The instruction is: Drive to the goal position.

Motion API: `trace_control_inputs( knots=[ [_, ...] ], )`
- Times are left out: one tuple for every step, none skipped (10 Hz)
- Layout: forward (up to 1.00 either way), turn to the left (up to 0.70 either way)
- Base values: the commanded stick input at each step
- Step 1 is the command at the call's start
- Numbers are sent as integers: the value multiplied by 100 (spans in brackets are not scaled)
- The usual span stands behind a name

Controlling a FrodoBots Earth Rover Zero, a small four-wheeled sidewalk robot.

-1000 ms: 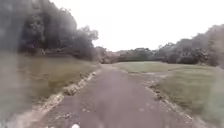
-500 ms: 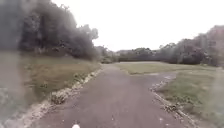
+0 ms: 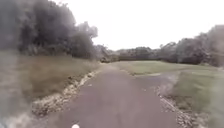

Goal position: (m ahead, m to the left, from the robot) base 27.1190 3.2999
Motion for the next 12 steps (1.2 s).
trace_control_inputs(
  knots=[
    [85,-2],
    [85,-5],
    [85,-13],
    [85,-22],
    [85,-10],
    [85,-4],
    [85,1],
    [85,1],
    [85,1],
    [85,1],
    [85,1],
    [85,1]
  ],
)
